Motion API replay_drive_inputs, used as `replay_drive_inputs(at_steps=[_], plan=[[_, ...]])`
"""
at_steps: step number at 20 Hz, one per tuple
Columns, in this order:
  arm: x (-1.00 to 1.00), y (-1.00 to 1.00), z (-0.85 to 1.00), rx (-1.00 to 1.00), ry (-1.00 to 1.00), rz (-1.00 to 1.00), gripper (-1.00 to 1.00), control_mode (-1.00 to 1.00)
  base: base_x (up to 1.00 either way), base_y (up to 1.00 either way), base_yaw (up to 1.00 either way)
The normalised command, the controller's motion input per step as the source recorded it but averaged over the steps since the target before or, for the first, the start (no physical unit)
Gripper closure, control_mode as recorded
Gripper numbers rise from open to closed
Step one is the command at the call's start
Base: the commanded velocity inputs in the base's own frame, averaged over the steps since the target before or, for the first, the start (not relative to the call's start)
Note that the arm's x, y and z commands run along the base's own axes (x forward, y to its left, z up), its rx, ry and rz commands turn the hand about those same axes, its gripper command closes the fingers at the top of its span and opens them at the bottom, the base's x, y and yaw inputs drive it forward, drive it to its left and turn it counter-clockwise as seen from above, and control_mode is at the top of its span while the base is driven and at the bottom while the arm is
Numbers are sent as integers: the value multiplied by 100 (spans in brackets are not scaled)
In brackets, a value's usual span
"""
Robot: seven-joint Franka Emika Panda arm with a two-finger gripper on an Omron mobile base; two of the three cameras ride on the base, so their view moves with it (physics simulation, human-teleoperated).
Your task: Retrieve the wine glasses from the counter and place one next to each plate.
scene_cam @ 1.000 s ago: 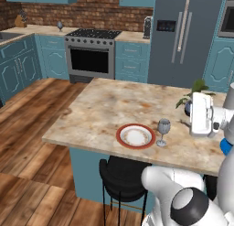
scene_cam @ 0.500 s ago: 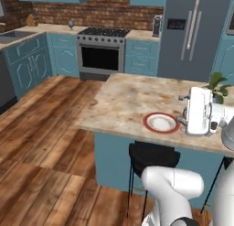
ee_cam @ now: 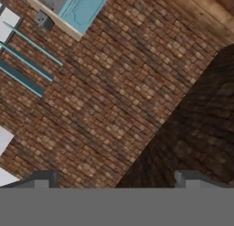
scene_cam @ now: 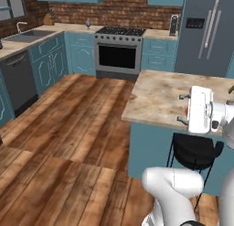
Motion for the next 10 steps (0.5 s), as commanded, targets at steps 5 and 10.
replay_drive_inputs(at_steps=[5,10], plan=[[0,0,0,0,0,0,-100,100,65,100,-7],[0,0,0,0,0,0,-100,100,99,100,-14]])
